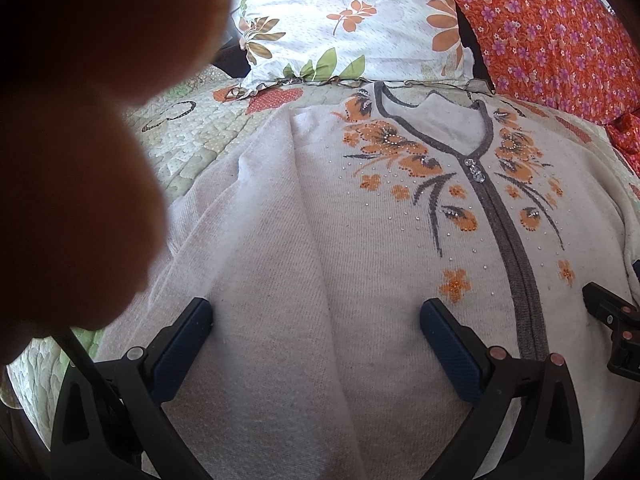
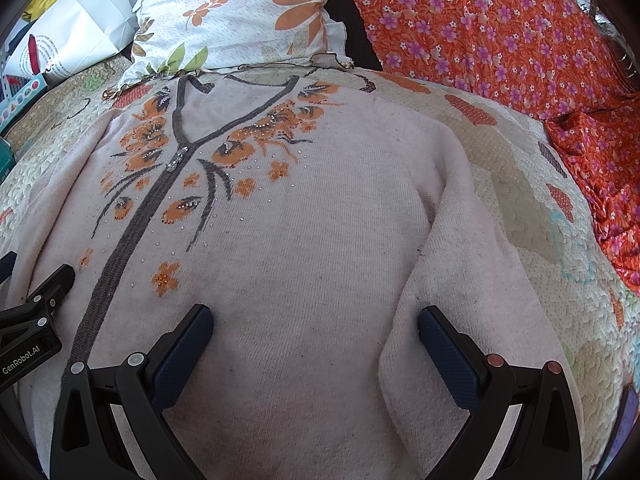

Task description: Fold small clothes

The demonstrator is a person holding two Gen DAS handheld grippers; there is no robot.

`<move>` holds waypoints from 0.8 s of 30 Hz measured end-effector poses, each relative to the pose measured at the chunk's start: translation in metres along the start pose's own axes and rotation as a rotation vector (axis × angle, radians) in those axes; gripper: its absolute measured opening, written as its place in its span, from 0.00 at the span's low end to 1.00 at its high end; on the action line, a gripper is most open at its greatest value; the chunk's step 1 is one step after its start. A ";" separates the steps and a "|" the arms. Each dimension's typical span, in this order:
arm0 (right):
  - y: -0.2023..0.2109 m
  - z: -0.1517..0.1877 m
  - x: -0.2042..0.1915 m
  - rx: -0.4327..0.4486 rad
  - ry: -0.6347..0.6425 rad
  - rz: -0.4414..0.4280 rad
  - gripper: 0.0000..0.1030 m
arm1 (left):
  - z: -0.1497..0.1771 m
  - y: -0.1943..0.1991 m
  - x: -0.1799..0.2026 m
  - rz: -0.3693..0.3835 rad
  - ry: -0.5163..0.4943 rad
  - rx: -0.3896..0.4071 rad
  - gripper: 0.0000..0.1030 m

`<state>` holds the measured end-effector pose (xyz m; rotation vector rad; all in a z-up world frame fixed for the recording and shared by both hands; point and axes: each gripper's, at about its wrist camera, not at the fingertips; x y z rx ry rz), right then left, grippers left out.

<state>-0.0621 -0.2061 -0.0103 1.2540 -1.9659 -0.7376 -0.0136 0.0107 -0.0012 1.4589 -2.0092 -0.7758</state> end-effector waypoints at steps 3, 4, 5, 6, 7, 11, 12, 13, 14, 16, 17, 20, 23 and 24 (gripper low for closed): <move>0.000 0.000 0.000 0.000 0.000 0.000 1.00 | 0.000 0.001 -0.002 0.002 0.002 0.002 1.00; 0.000 0.000 0.000 0.000 0.000 0.000 1.00 | 0.000 0.001 -0.003 0.003 0.003 0.003 1.00; 0.000 0.000 0.000 0.000 0.000 0.000 1.00 | -0.001 0.001 -0.004 0.003 0.003 0.004 1.00; 0.000 0.000 0.000 0.000 0.000 0.000 1.00 | -0.001 0.002 -0.004 0.003 0.004 0.004 1.00; 0.000 0.000 0.000 0.000 0.000 0.000 1.00 | -0.001 0.002 -0.005 0.004 0.004 0.004 1.00; 0.000 0.000 0.000 0.000 0.000 0.000 1.00 | -0.005 0.000 -0.007 0.002 0.002 -0.001 1.00; 0.000 0.000 0.000 0.000 0.000 0.000 1.00 | -0.006 -0.001 -0.008 0.003 0.003 -0.001 1.00; 0.000 0.000 0.000 0.000 0.000 -0.001 1.00 | -0.007 -0.001 -0.009 0.003 0.003 -0.001 1.00; 0.000 0.000 0.000 0.000 -0.001 -0.001 1.00 | -0.007 -0.002 -0.010 0.003 0.003 -0.001 1.00; 0.000 0.000 0.000 0.000 0.000 0.000 1.00 | -0.007 -0.001 -0.009 0.003 0.003 -0.001 1.00; 0.000 0.000 0.000 0.000 0.000 0.000 1.00 | -0.006 -0.001 -0.009 0.003 0.003 -0.001 1.00; 0.000 0.000 0.000 0.000 0.000 0.000 1.00 | -0.004 0.000 -0.009 0.003 0.003 0.000 1.00; 0.000 0.000 0.000 -0.001 0.000 -0.001 1.00 | -0.006 -0.001 -0.006 -0.018 -0.014 -0.002 1.00; 0.001 0.000 0.000 0.000 -0.002 -0.002 1.00 | -0.006 -0.002 -0.007 -0.016 -0.012 0.003 1.00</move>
Point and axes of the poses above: each gripper's, at about its wrist camera, not at the fingertips, and y roughly against the way its jaws point, x to its right, z to its underside, and after that the axes turned 14 degrees about z, right-handed
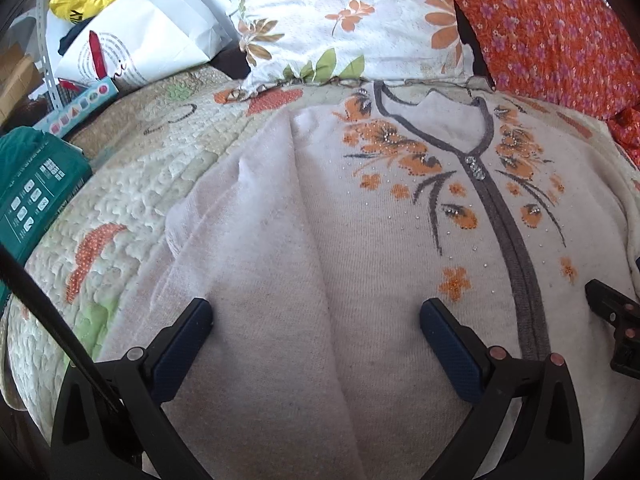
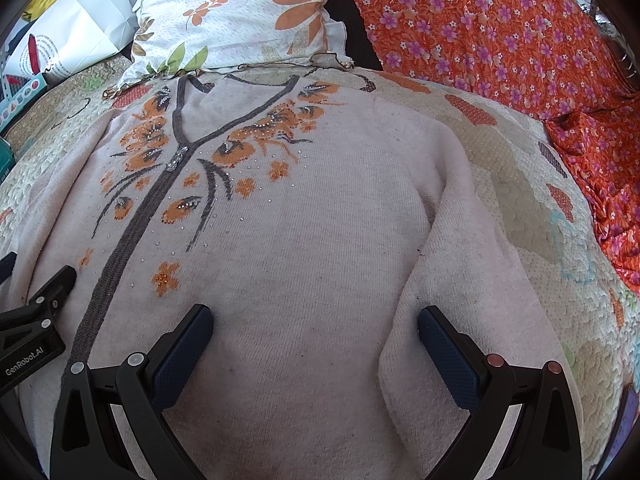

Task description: Fold small clothes

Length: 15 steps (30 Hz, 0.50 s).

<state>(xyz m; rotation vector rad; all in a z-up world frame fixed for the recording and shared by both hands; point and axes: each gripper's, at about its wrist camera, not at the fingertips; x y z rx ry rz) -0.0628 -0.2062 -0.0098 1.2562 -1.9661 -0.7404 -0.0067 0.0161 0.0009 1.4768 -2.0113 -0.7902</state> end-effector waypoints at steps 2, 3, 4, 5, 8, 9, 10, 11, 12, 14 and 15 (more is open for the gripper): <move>-0.001 0.000 -0.001 -0.002 0.000 -0.001 1.00 | 0.004 0.001 -0.002 0.013 0.009 -0.004 1.00; -0.002 0.000 -0.001 -0.001 -0.002 -0.003 1.00 | 0.004 0.003 -0.004 0.014 0.011 -0.003 1.00; -0.001 0.000 0.000 -0.001 -0.003 -0.006 1.00 | 0.006 0.003 -0.001 0.005 0.003 -0.004 1.00; -0.001 0.000 0.000 -0.002 -0.004 -0.007 1.00 | 0.010 0.005 0.005 -0.003 -0.003 -0.002 1.00; -0.001 0.000 0.000 -0.001 -0.007 -0.008 1.00 | 0.014 0.008 0.004 0.012 0.011 0.000 1.00; -0.001 0.000 0.001 -0.001 -0.008 -0.009 1.00 | 0.018 0.007 0.008 0.009 0.008 0.001 1.00; -0.001 0.000 0.001 -0.002 -0.010 -0.009 1.00 | 0.018 0.007 0.009 0.004 0.004 0.001 1.00; -0.001 0.000 0.000 0.000 -0.010 -0.006 1.00 | 0.018 0.007 0.009 0.002 0.004 0.001 1.00; -0.001 -0.001 0.000 -0.002 -0.010 -0.005 1.00 | 0.018 0.007 0.010 -0.002 0.005 -0.001 1.00; -0.001 0.000 0.000 -0.003 -0.010 -0.004 1.00 | 0.018 0.006 0.012 -0.010 0.000 -0.002 1.00; -0.001 -0.001 0.000 -0.004 -0.008 -0.003 1.00 | 0.017 0.006 0.013 -0.013 0.000 -0.004 1.00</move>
Point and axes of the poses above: each gripper's, at about its wrist camera, not at the fingertips, and y roughly against the way its jaws point, x to its right, z to its underside, and after that the axes turned 14 degrees about z, right-handed
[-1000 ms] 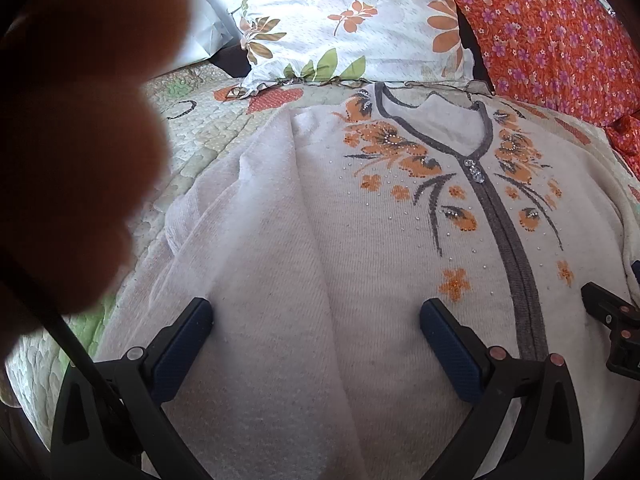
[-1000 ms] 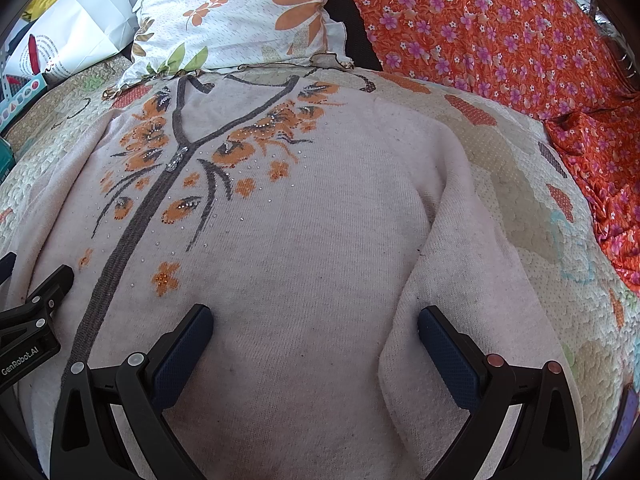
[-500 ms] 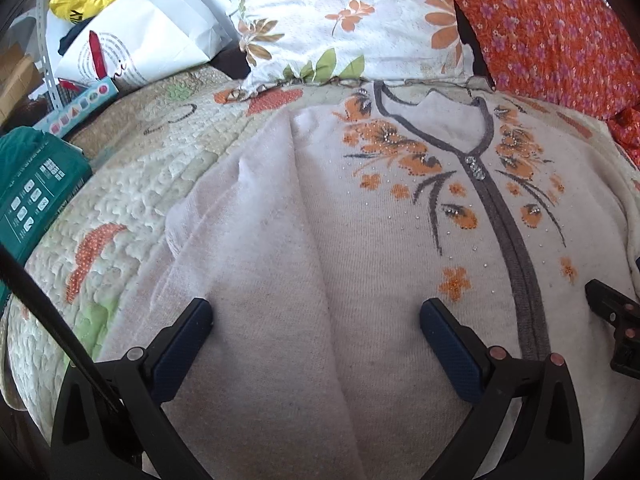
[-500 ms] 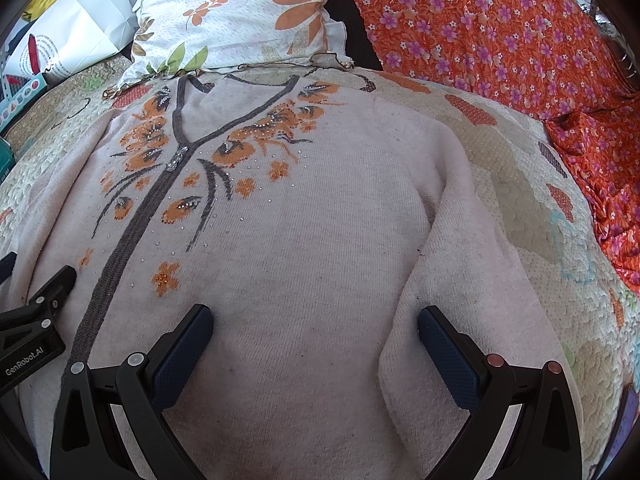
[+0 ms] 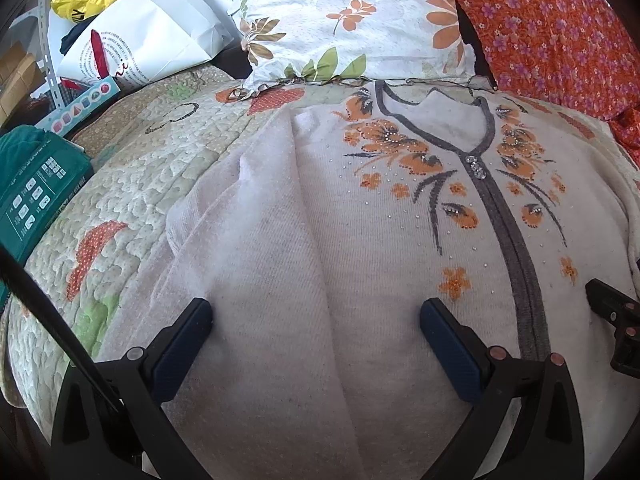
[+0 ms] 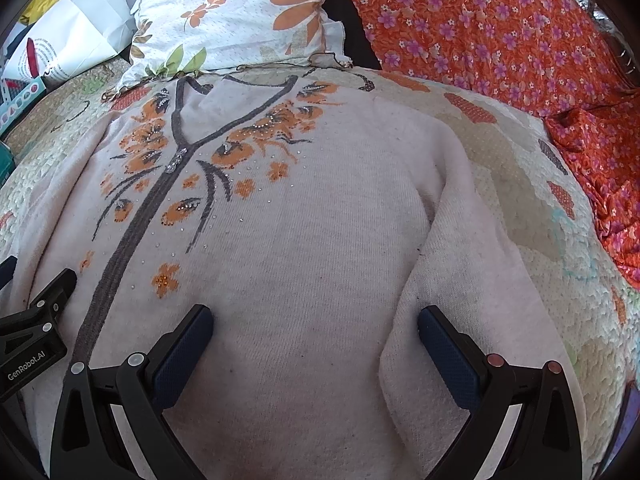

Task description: Fold small clothes

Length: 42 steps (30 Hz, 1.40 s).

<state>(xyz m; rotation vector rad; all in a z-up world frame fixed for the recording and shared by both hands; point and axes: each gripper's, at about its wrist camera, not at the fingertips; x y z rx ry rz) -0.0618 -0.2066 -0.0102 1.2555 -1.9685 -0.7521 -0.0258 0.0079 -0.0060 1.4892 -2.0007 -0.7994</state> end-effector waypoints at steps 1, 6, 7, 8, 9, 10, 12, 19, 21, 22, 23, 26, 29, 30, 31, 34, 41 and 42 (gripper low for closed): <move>0.000 -0.001 0.000 -0.002 0.001 0.000 1.00 | 0.000 0.000 0.001 -0.004 0.005 -0.002 1.00; -0.001 0.000 0.004 -0.002 -0.018 -0.025 1.00 | -0.007 -0.003 -0.002 -0.007 0.089 -0.079 1.00; -0.001 0.000 0.004 -0.002 -0.019 -0.027 1.00 | -0.010 -0.001 -0.001 0.019 0.053 -0.114 1.00; -0.001 -0.001 0.005 -0.004 -0.018 -0.028 1.00 | -0.014 0.002 -0.004 0.058 0.031 -0.156 0.98; -0.001 -0.001 0.005 -0.006 -0.018 -0.030 1.00 | -0.017 0.005 -0.007 0.088 0.024 -0.186 0.94; -0.001 -0.001 0.004 -0.007 -0.015 -0.030 1.00 | -0.024 0.016 -0.017 0.125 0.031 -0.214 0.86; -0.001 -0.001 0.004 -0.007 -0.010 -0.028 1.00 | -0.030 0.041 -0.036 0.136 0.052 -0.178 0.84; -0.001 -0.001 0.002 -0.003 -0.005 -0.014 1.00 | -0.006 0.102 -0.104 0.027 0.015 -0.124 0.85; -0.001 -0.001 0.002 -0.002 -0.006 -0.014 1.00 | 0.008 0.098 -0.111 0.113 0.081 -0.184 0.85; 0.000 -0.001 0.002 -0.002 -0.006 -0.014 1.00 | 0.017 0.094 -0.112 0.150 0.115 -0.209 0.85; 0.000 -0.001 0.002 -0.001 -0.006 -0.014 1.00 | 0.026 0.089 -0.112 0.181 0.136 -0.232 0.83; 0.000 -0.001 0.002 0.001 -0.007 -0.012 1.00 | 0.040 0.071 -0.107 0.196 0.129 -0.295 0.37; 0.000 -0.002 0.003 0.003 -0.008 -0.011 1.00 | 0.039 0.086 -0.102 0.210 0.099 -0.260 0.08; 0.000 -0.002 0.003 0.004 -0.008 -0.010 1.00 | 0.037 0.093 -0.104 0.216 0.108 -0.239 0.08; 0.000 -0.001 0.003 0.005 -0.008 -0.011 1.00 | 0.033 0.101 -0.107 0.222 0.112 -0.218 0.08; 0.001 -0.001 0.004 0.006 -0.008 -0.010 1.00 | 0.024 0.115 -0.116 0.217 0.125 -0.181 0.08; 0.001 0.000 0.005 0.009 -0.012 -0.014 1.00 | -0.010 0.130 -0.173 0.023 0.216 -0.099 0.01; 0.001 0.000 0.005 0.009 -0.012 -0.014 1.00 | -0.012 0.132 -0.185 -0.010 0.244 -0.094 0.01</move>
Point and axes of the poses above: each gripper's, at about its wrist camera, not at the fingertips, and y roughly against the way its jaws point, x to its right, z to its underside, and after that the axes turned 14 degrees about z, right-handed
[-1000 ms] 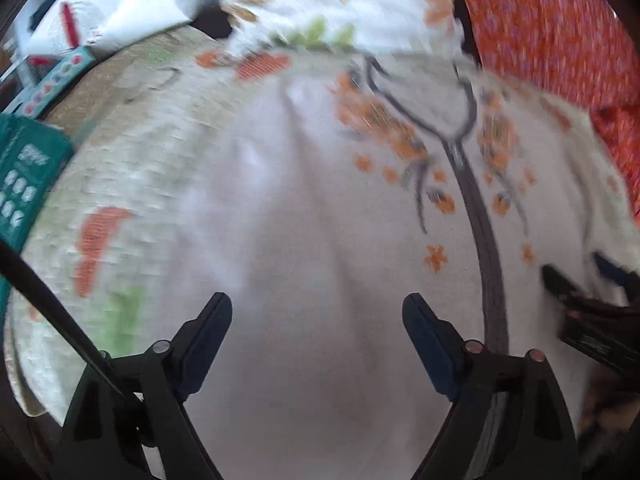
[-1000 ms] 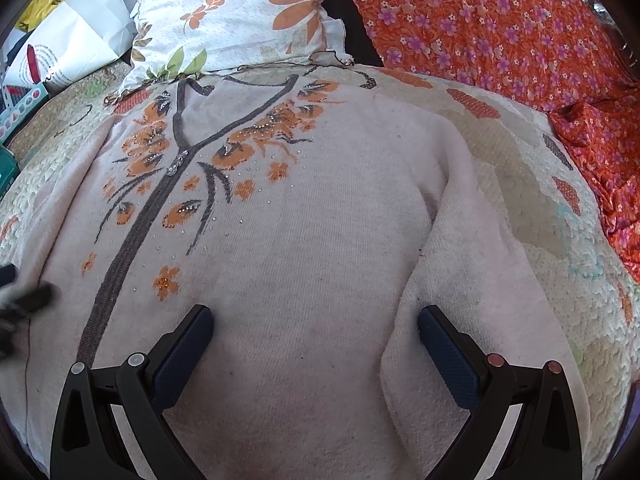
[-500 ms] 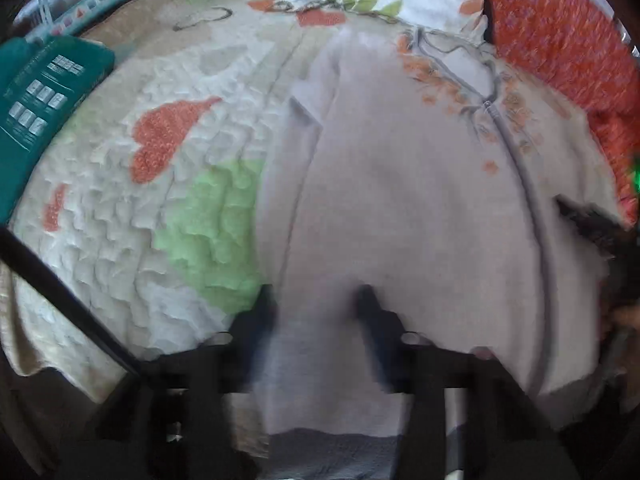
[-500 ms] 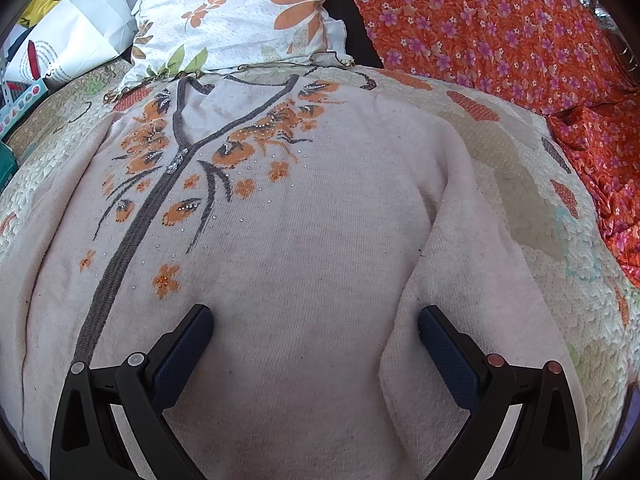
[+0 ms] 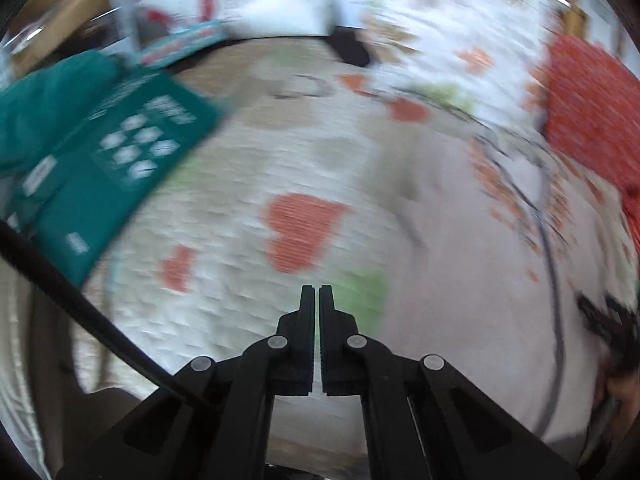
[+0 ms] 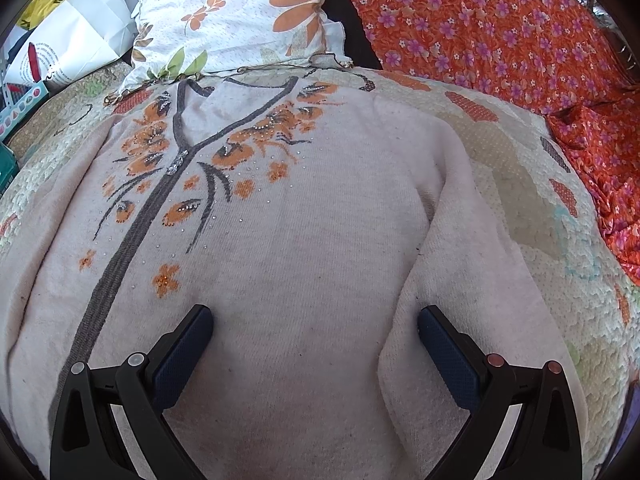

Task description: Fold small clothes

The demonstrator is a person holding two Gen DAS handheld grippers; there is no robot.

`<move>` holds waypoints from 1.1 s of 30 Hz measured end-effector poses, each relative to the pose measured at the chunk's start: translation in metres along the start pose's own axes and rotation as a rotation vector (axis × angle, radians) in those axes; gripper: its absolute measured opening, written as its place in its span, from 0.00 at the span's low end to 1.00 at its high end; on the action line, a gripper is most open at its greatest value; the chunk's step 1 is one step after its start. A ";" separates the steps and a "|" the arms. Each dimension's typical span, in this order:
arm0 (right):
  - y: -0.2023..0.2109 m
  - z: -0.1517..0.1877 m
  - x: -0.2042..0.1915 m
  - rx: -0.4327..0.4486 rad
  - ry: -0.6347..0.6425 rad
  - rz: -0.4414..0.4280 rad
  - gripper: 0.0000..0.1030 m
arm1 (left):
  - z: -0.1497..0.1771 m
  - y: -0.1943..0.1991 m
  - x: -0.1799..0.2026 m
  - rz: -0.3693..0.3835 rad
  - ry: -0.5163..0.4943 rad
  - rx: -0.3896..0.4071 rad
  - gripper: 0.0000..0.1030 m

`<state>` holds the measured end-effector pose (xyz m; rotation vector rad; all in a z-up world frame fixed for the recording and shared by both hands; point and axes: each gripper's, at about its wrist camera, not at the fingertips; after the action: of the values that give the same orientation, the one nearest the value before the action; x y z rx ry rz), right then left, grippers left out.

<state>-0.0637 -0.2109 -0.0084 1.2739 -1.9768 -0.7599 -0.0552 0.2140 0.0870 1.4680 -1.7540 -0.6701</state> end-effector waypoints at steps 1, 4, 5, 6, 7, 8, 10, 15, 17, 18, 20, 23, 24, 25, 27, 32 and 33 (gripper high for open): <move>0.000 0.000 0.000 0.000 0.000 0.000 1.00 | -0.005 0.003 -0.009 -0.009 0.019 0.008 0.01; 0.000 0.000 0.000 0.000 0.000 0.001 1.00 | -0.008 0.014 -0.009 0.122 0.000 0.016 0.03; 0.000 0.000 0.000 0.001 0.001 0.002 1.00 | -0.005 0.016 -0.002 0.168 -0.019 0.018 0.06; 0.000 0.000 0.000 0.001 0.002 0.004 1.00 | -0.001 0.015 0.007 0.216 -0.039 0.012 0.08; 0.000 0.000 0.000 0.001 0.003 0.005 1.00 | 0.004 0.010 0.017 0.265 -0.063 -0.009 0.13; 0.000 0.000 0.000 0.001 0.002 0.004 1.00 | 0.009 0.003 0.026 0.298 -0.083 -0.035 0.18; 0.000 0.000 -0.001 0.001 0.002 0.004 1.00 | 0.023 -0.019 0.046 0.310 -0.129 -0.098 0.19; 0.000 0.000 -0.001 0.003 0.001 0.003 1.00 | 0.059 -0.058 0.069 0.305 -0.210 -0.249 0.15; 0.000 0.000 -0.001 0.003 0.002 0.003 1.00 | 0.070 -0.060 0.082 0.217 -0.321 -0.245 0.01; 0.000 0.000 -0.002 0.003 0.002 0.004 1.00 | 0.071 -0.056 0.088 0.185 -0.359 -0.229 0.01; 0.000 0.000 -0.002 0.004 0.003 0.005 1.00 | 0.064 -0.046 0.088 0.141 -0.362 -0.179 0.00; 0.000 -0.001 -0.002 0.004 0.003 0.005 1.00 | 0.039 -0.032 0.060 0.063 -0.277 -0.108 0.00; 0.000 -0.001 -0.002 0.004 0.003 0.005 1.00 | 0.029 -0.031 0.049 0.011 -0.256 -0.091 0.00; 0.001 0.000 -0.002 0.004 0.004 0.006 1.00 | 0.016 -0.031 0.033 -0.083 -0.238 -0.065 0.00; 0.000 0.000 -0.002 0.004 0.005 0.007 1.00 | -0.003 -0.031 0.006 -0.141 -0.178 -0.054 0.00; 0.000 0.000 -0.002 0.005 0.004 0.007 1.00 | 0.004 -0.010 0.020 0.150 -0.207 -0.054 0.07; 0.000 -0.001 -0.002 0.005 0.004 0.007 1.00 | 0.012 -0.010 0.032 0.189 -0.232 -0.078 0.12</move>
<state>-0.0626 -0.2086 -0.0083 1.2693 -1.9800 -0.7486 -0.0617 0.1801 0.0786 1.1916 -1.9902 -0.8248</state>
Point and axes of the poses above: each gripper's, at about its wrist camera, not at the fingertips, and y roughly against the way its jaws point, x to its right, z to its underside, and after that the axes turned 14 degrees about z, right-handed
